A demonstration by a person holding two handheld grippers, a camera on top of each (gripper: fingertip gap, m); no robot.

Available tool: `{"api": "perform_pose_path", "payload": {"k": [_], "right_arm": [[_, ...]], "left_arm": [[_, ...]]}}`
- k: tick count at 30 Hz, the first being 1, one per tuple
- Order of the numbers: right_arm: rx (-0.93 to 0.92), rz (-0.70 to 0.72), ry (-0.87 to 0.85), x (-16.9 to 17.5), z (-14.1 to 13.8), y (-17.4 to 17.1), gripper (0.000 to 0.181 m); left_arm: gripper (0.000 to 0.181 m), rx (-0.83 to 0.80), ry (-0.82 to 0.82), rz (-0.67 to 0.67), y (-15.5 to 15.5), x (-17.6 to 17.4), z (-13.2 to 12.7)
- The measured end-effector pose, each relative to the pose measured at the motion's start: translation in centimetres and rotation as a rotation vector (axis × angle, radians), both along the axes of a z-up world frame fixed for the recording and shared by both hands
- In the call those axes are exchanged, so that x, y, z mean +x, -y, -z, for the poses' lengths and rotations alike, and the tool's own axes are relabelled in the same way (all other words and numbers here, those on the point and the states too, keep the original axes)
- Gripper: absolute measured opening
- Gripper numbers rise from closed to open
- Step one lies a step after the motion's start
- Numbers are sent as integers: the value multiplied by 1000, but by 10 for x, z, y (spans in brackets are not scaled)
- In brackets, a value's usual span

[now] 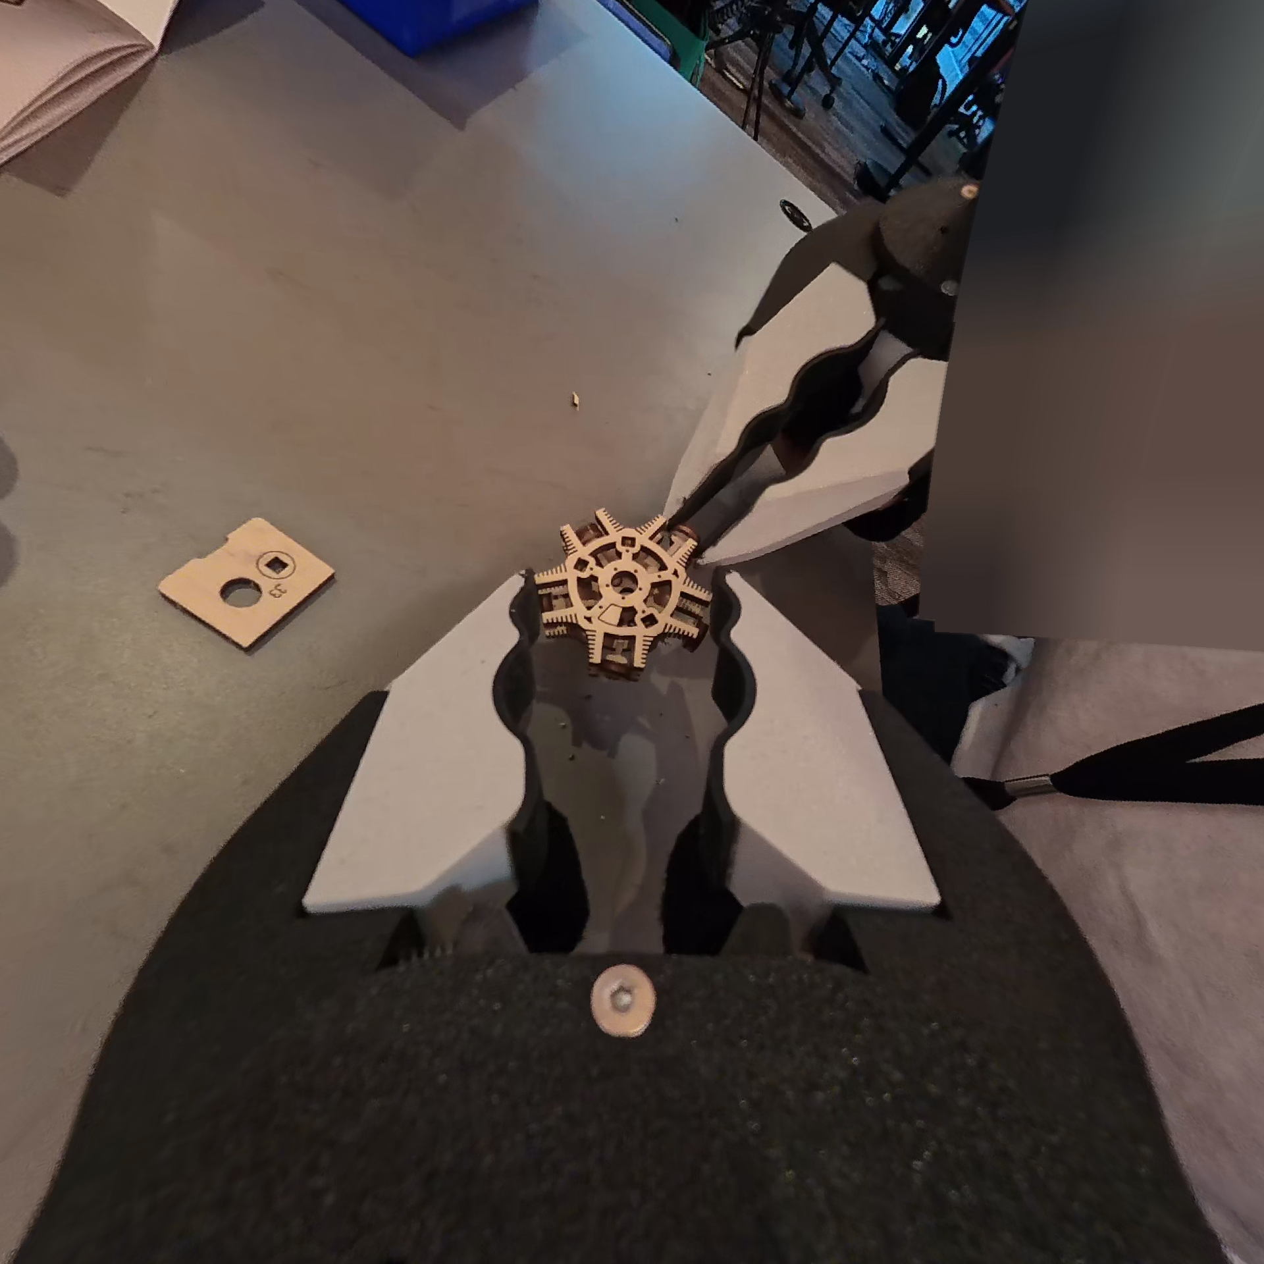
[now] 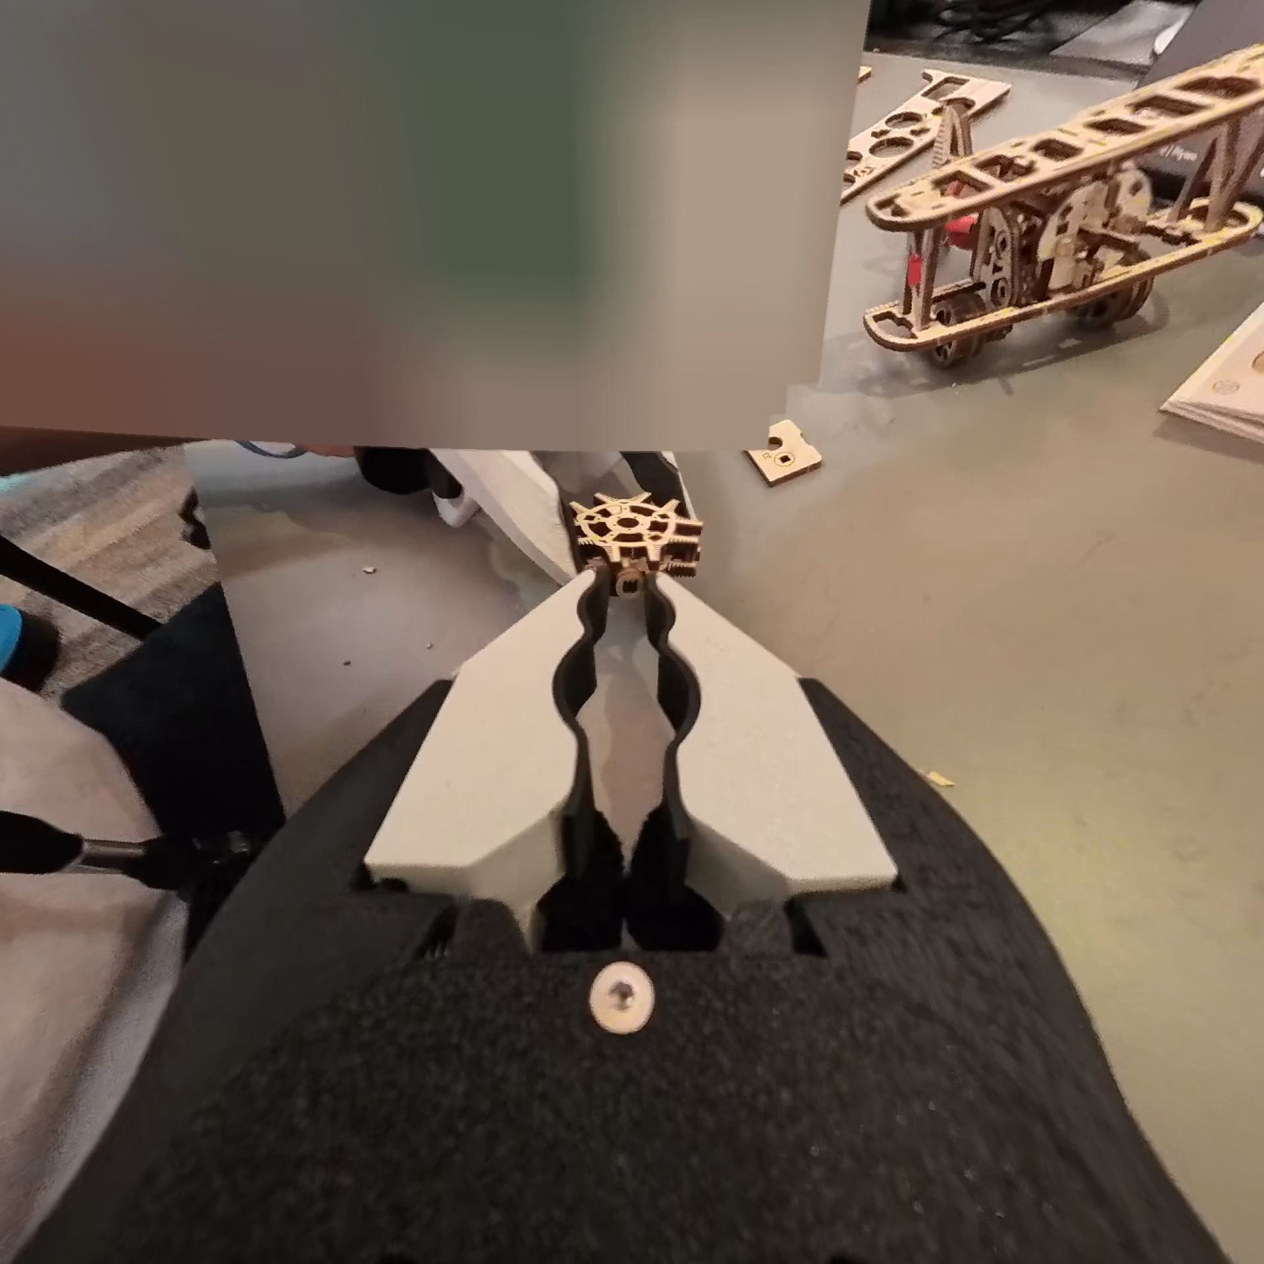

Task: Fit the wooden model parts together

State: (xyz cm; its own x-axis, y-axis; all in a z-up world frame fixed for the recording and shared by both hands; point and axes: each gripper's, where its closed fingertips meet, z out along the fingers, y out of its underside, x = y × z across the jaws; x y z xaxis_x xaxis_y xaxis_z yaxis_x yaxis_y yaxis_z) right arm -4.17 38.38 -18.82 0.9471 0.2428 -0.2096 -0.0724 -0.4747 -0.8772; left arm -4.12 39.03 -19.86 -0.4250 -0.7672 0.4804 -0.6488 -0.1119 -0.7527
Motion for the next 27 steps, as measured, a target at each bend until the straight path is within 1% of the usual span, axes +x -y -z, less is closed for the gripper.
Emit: {"api": "perform_pose_path", "payload": {"k": [3,8,12,15,18,21,24,25,27], "right_arm": [[9,-5,68,0,1,-1,11],[2,-7,100,-1,5,0,12],[15,-11,70,-1,1,3,19],[39,-58,48,-5,-4,8,23],[66,-118,21,-9,-7,15,23],[69,-154,-27,-7,-9,19,16],[77,-188,-72,-7,-12,19,17],[89,-214,-48,-9,-13,19,19],[94,-262,104,-8,-8,22,17]], "left_arm": [[48,0,-7,-5,-1,0,1],[47,48,-8,3,-1,-2,5],[47,75,20,19,1,-3,3],[48,93,38,32,2,-5,2],[48,107,52,41,3,-6,1],[48,110,69,48,4,-6,-1],[48,96,90,62,7,-7,-5],[48,80,90,69,9,-7,-7],[48,41,85,76,11,-8,-10]]}}
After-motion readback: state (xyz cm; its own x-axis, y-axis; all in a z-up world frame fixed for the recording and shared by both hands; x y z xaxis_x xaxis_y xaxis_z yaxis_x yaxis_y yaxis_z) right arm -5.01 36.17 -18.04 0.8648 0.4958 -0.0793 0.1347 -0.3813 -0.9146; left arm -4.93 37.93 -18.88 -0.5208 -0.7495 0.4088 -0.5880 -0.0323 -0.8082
